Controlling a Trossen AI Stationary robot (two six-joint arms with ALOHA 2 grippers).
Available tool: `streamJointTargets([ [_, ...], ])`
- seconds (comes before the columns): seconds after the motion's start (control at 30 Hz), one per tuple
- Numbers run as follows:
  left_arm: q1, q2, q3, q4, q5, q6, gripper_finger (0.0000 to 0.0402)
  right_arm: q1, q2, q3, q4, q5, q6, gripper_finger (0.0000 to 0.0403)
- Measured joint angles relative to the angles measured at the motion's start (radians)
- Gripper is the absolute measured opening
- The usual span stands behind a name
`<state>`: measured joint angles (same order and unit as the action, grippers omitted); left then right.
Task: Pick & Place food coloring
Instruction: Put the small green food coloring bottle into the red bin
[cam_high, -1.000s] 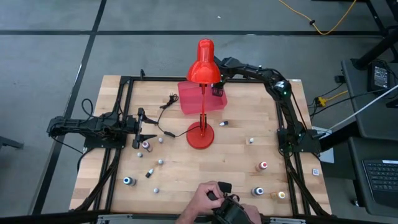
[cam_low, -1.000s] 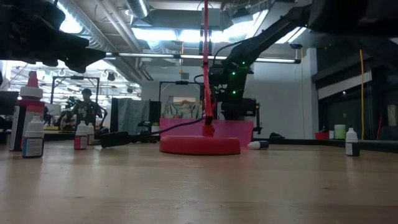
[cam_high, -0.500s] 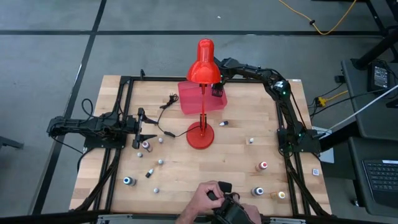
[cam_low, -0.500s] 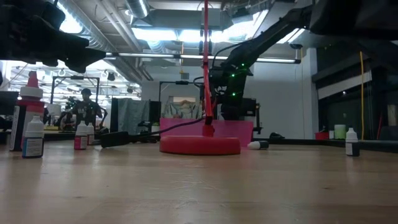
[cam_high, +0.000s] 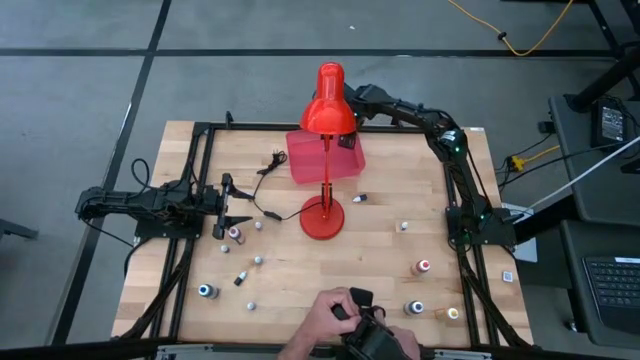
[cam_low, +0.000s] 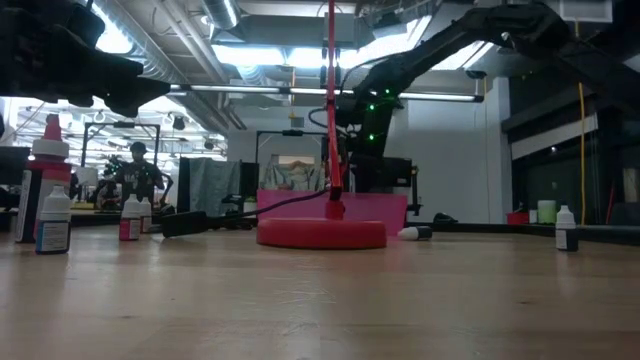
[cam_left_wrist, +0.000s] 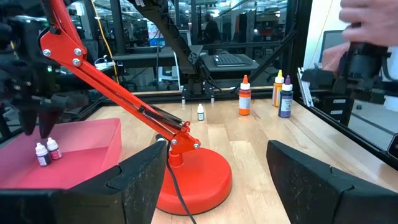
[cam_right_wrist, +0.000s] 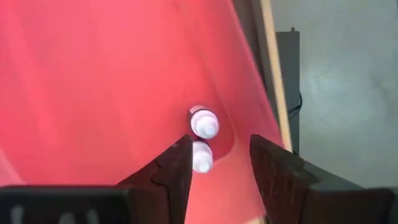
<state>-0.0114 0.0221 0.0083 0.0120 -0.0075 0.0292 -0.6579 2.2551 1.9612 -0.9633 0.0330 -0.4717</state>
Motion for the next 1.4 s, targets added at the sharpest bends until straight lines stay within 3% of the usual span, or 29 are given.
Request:
streamJointTargets([
  [0.27,0.0,0.0,0.0,0.0,0.0,0.0,0.0272,0.007,-0.003,0.145,-0.173,0.067,0.22,0.017],
  [0.57,0.0,0.0,0.0,0.0,0.0,0.0,0.0274,0.07,-0.13,0.157,-0.343,0.129,0.688,0.02],
  [0.73,0.0,0.0,0.0,0.0,0.0,0.0,0.0271,0.125,-0.213,0.156,-0.512,0.253,0.97,0.0223],
  [0.93,0.0,0.0,0.0,0.0,0.0,0.0,0.0274,0.219,-0.334,0.147,-0.604,0.285,1.065,0.025],
  [1.13,0.0,0.0,0.0,0.0,0.0,0.0,0.0271,0.33,-0.498,0.016,-0.608,0.263,1.117,0.027],
  [1.4,0.0,0.0,0.0,0.0,0.0,0.0,0.0273,0.457,-0.756,-0.349,-0.578,0.252,1.323,0.0286],
])
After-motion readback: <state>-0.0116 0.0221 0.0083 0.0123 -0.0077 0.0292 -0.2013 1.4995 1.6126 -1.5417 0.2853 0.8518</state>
